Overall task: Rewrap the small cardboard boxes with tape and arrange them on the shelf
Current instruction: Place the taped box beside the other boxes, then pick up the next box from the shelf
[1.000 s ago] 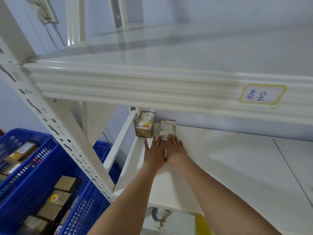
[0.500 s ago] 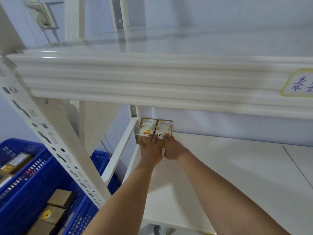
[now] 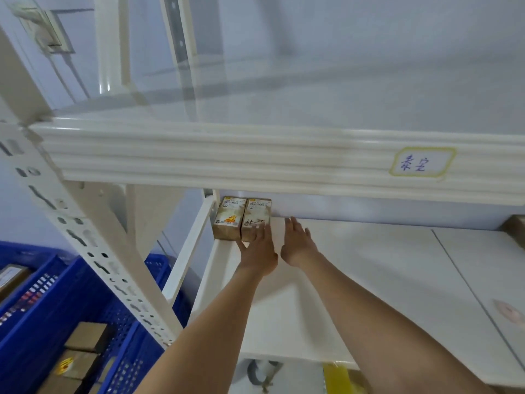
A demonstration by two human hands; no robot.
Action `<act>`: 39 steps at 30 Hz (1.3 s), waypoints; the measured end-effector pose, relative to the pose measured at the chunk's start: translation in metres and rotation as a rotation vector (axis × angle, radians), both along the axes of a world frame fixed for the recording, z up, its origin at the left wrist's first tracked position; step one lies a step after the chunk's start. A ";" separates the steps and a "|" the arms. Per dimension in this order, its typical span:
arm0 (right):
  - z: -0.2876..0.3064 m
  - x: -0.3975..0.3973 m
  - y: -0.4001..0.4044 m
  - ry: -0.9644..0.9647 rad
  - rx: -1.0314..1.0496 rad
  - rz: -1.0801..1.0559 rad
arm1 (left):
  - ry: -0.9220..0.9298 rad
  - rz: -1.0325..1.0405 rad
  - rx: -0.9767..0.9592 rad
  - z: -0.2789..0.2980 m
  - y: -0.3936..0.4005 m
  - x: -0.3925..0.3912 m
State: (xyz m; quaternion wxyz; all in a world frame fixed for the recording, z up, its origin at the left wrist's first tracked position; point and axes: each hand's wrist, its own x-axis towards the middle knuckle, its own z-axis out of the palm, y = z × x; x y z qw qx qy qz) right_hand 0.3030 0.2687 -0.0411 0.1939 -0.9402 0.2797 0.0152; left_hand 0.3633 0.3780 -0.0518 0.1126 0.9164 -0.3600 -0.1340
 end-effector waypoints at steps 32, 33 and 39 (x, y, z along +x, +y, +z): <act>0.069 -0.538 -0.254 0.053 0.025 -0.684 | 0.215 -0.397 0.066 0.086 -0.287 -0.461; 0.069 -0.545 -0.262 0.058 0.029 -0.687 | 0.222 -0.392 0.070 0.086 -0.293 -0.468; 0.074 -0.557 -0.313 0.053 0.043 -0.660 | 0.235 -0.376 0.074 0.097 -0.338 -0.486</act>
